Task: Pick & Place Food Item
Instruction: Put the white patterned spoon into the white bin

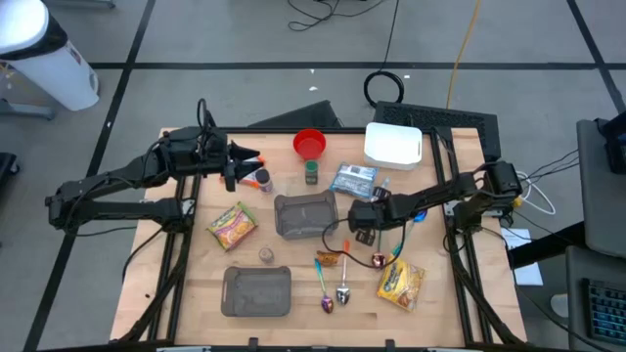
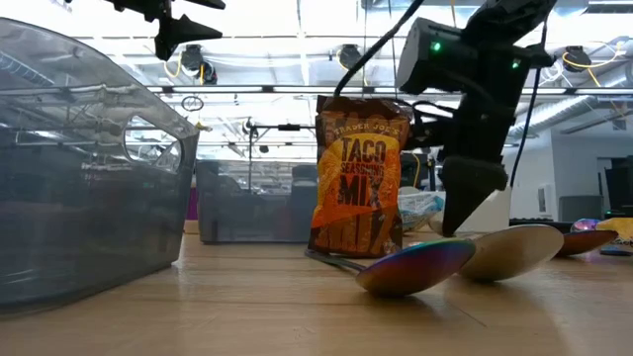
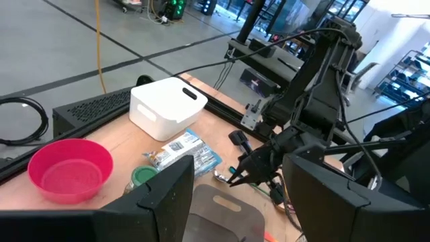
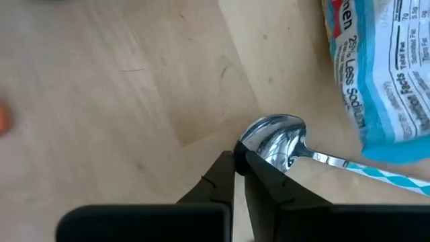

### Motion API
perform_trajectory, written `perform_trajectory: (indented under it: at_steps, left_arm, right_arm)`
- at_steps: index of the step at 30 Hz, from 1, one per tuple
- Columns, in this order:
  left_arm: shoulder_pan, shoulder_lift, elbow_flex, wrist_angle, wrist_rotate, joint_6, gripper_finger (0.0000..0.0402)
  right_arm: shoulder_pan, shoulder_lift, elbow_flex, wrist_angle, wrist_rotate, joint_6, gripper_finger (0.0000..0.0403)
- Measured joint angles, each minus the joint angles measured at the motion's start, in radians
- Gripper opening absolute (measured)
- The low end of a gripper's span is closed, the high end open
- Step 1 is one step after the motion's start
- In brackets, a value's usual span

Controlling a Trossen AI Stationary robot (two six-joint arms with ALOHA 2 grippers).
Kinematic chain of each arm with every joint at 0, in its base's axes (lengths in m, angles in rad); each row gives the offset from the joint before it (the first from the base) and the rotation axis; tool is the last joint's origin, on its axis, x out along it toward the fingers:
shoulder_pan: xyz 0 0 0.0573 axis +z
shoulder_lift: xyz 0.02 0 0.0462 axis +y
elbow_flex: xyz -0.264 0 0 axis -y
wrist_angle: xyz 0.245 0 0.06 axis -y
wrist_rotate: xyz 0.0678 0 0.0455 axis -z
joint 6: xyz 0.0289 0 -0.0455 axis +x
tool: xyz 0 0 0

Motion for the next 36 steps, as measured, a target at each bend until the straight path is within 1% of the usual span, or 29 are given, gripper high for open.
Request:
perform_trajectory:
  at_steps: [8,10,13,18,21,27,32,36]
  left_arm:
    - [0.0,0.0,0.0,-0.001,-0.001,0.017,0.0237]
    - [0.0,0.0,0.0,-0.001,-0.001,0.022,0.0237]
    - [0.0,0.0,0.0,-0.002,-0.001,0.029,0.0237]
    - [0.0,0.002,0.0,-0.008,-0.002,0.069,0.0237]
    - [0.0,0.022,0.0,-0.008,-0.002,0.087,0.0237]
    - [0.0,0.1,0.0,0.004,0.006,0.079,0.0237]
    - [-0.014,0.194,0.0,0.023,0.077,0.078,0.0237]
    - [-0.041,0.266,-0.001,0.107,0.12,0.061,0.0237]
  right_arm:
    - [0.025,-0.139,0.0,-0.013,-0.013,0.064,0.0002]
    - [0.027,-0.187,0.0,-0.016,-0.035,0.094,0.0001]
    - [0.028,-0.26,0.0,0.006,-0.065,0.157,0.0]
    - [0.034,-0.385,0.0,0.066,-0.06,0.253,0.0002]
    - [0.028,-0.433,0.0,0.117,-0.058,0.296,0.0002]
    - [0.018,-0.479,0.0,0.221,-0.057,0.344,0.0003]
    - [0.019,-0.484,0.0,0.234,-0.053,0.354,0.0002]
    - [0.017,-0.484,0.0,0.29,-0.056,0.333,0.0002]
